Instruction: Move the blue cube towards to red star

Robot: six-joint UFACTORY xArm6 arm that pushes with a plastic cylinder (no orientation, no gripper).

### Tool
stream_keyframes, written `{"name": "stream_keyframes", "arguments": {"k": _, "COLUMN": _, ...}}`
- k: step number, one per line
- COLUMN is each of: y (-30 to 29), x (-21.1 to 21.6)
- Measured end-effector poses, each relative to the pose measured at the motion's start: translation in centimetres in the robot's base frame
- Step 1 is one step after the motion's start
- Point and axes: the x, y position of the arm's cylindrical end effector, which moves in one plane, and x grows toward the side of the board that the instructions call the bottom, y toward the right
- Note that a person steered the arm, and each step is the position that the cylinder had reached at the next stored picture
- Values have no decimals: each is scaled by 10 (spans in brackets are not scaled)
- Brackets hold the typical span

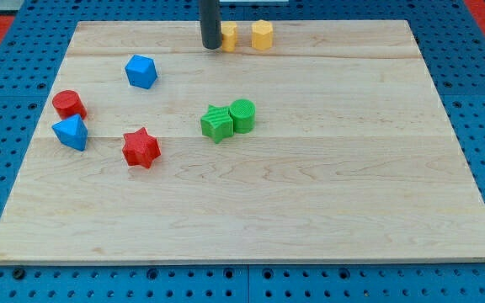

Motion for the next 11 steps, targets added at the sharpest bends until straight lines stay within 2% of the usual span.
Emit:
{"name": "stream_keyframes", "arguments": {"k": 2, "y": 38, "x": 10}}
{"name": "stream_keyframes", "arguments": {"k": 3, "y": 27, "x": 34}}
{"name": "stream_keyframes", "arguments": {"k": 4, "y": -10, "x": 52}}
{"name": "stream_keyframes", "arguments": {"k": 5, "y": -56, "x": 25}}
{"name": "stream_keyframes", "arguments": {"k": 6, "y": -111, "x": 27}}
{"name": "stream_keyframes", "arguments": {"k": 8, "y": -148, "x": 95}}
{"name": "stream_keyframes", "arguments": {"k": 10, "y": -125, "x": 76}}
{"name": "stream_keyframes", "arguments": {"k": 11, "y": -107, "x": 87}}
